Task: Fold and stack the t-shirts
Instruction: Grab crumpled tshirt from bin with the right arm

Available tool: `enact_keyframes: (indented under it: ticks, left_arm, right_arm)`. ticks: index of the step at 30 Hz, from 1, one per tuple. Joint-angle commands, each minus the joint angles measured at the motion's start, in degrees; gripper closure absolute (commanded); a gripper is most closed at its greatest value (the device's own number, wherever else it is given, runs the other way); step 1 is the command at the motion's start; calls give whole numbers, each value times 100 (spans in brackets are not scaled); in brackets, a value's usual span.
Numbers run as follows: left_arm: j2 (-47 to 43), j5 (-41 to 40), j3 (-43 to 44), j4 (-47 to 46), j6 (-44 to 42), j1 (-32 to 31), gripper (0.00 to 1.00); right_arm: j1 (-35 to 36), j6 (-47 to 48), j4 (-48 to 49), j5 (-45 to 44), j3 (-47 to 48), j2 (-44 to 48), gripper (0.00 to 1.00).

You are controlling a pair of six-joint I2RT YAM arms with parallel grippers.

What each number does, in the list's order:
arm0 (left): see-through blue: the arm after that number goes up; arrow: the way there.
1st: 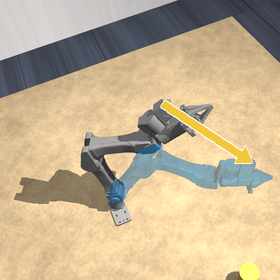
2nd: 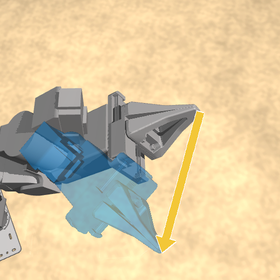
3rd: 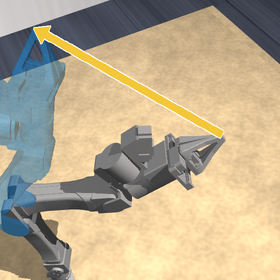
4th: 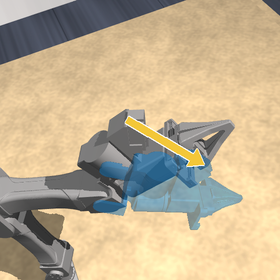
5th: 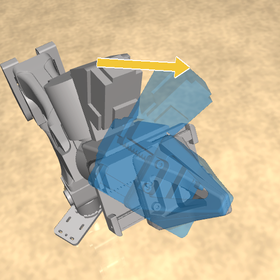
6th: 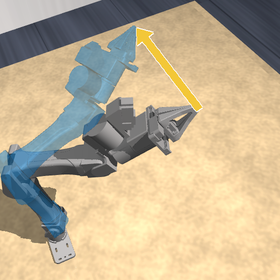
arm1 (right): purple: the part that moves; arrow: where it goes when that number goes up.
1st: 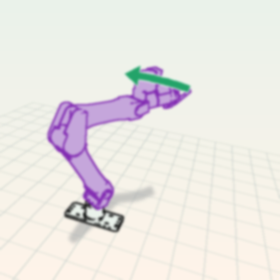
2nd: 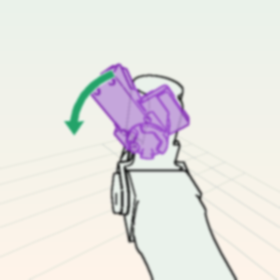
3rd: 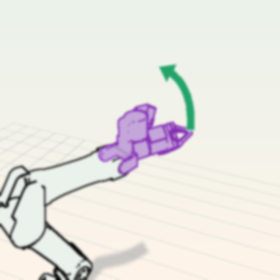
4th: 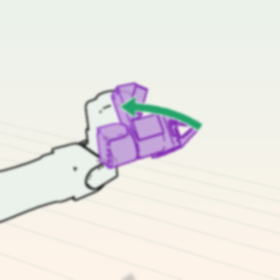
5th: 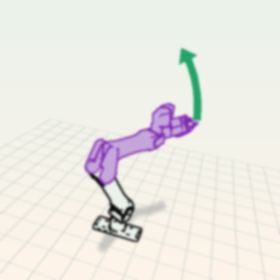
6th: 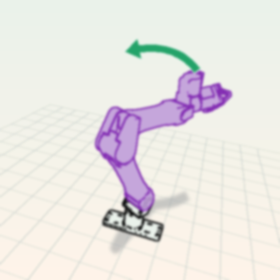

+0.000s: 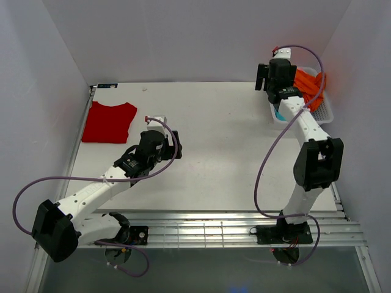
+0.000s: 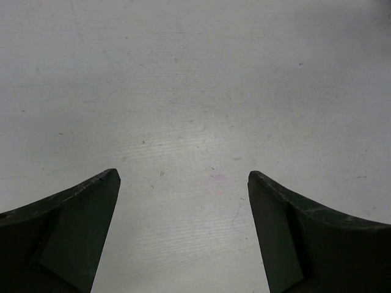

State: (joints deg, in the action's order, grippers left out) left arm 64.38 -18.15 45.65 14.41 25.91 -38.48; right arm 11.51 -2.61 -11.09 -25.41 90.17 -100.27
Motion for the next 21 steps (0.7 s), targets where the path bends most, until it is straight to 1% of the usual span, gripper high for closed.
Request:
enact_keyframes:
  ticks: [1, 3, 5, 7, 10, 16, 17, 21]
  left_arm:
    - [-110, -171, -100, -132, -69, -2, 4]
    - [-136, -189, -178, -167, -77, -10, 4]
    - [-162, -206, -240, -202, -95, -10, 4]
    - [-206, -215, -311, -220, -121, -10, 3]
    - [-285, -259, -407, -246, -148, -10, 3]
    - [-470, -338, -601, -334, -183, -10, 2]
    - [-470, -329, -610, -334, -174, -10, 2]
    - [-453, -321, -645, -360, -157, -2, 2]
  right_arm:
    - [-192, 129, -384, 150, 974, -650, 8]
    - [-367, 138, -429, 124, 1404, -1099, 13]
    - [-543, 156, -507, 89, 1721, -1545, 14]
    - [-658, 156, -752, 10, 2275, -1863, 18]
    - [-843, 147, -921, -95, 2758, -2364, 19]
    - [-1080, 182, -903, -184, 3172, -2655, 19]
    - [-1254, 173, -912, -184, 3208, -2682, 19]
    - [-1344, 147, -851, -52, 3358, -2787, 18]
